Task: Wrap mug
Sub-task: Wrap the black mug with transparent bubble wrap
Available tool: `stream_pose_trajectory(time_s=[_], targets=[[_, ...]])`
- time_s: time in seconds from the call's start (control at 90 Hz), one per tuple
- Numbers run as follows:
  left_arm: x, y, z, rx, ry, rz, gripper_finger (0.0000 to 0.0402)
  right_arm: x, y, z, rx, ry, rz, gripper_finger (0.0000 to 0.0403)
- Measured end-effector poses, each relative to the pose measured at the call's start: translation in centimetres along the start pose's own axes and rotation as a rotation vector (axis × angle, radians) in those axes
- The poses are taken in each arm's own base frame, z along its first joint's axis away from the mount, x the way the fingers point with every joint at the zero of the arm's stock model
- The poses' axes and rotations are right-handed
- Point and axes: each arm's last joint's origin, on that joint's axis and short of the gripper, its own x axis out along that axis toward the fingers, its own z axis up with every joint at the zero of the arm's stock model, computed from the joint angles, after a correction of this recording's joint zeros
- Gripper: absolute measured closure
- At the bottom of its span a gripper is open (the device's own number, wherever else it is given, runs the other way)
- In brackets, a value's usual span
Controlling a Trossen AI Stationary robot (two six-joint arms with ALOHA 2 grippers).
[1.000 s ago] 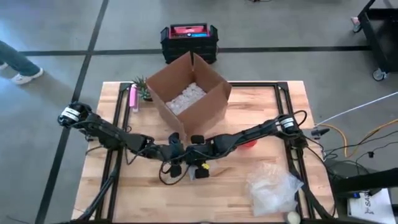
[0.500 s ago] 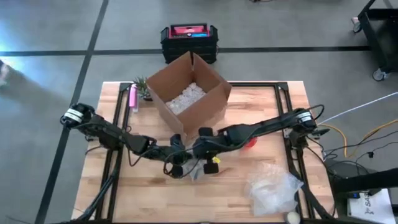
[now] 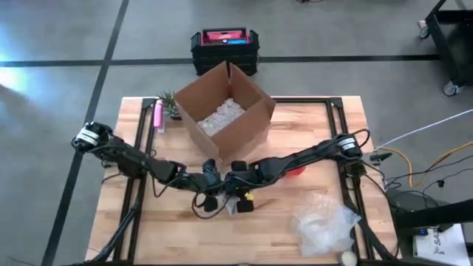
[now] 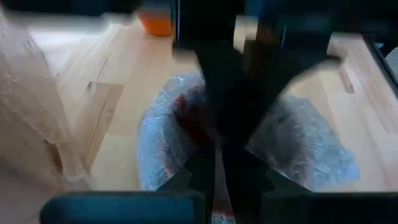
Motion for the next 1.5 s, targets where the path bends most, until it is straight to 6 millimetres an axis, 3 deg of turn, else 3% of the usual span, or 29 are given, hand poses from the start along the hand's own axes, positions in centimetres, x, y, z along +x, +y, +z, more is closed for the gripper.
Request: stream_pose_trajectory(time_s=[0.156,0.311,0.478,0.533,0.633,0.844,0.978,1.189,1.5], targets=[[0.0,0.0,0.1,0.001,-0.006,-0.001,0.0381,0.4,0.0,0.0,-0.015,0.008,0.002,0.0401],[-0.1,0.0,0.0,0.003,-0.001,0.001,0.0381,-2.2,0.1,0.9,-0.037,-0.015,0.004,0.0401],[-0.1,0.1,0.0,0.002,0.001,0.004,0.0381,-6.6,0.2,2.4,-0.062,-0.102,0.01,0.0401],[-0.1,0.1,0.0,0.002,0.001,0.004,0.0381,-7.0,0.2,2.4,-0.062,-0.103,0.01,0.0401],[-0.1,0.1,0.0,0.0,0.001,0.003,0.0381,-6.3,0.2,2.4,-0.067,-0.123,0.009,0.0401],[-0.1,0.0,0.1,-0.004,-0.008,-0.005,0.0381,-1.2,-0.4,0.6,-0.05,0.008,-0.011,0.0401],[-0.6,0.0,0.6,0.015,0.025,0.005,0.0381,0.3,-0.7,0.4,-0.029,0.034,-0.011,0.0401],[-2.9,-1.2,3.1,0.054,0.091,0.003,0.0381,0.3,-0.6,0.2,-0.033,0.042,-0.009,0.0401],[-1.5,-1.3,1.5,0.057,0.114,-0.055,0.0381,-0.2,-0.6,1.0,-0.051,0.009,-0.009,0.0401]])
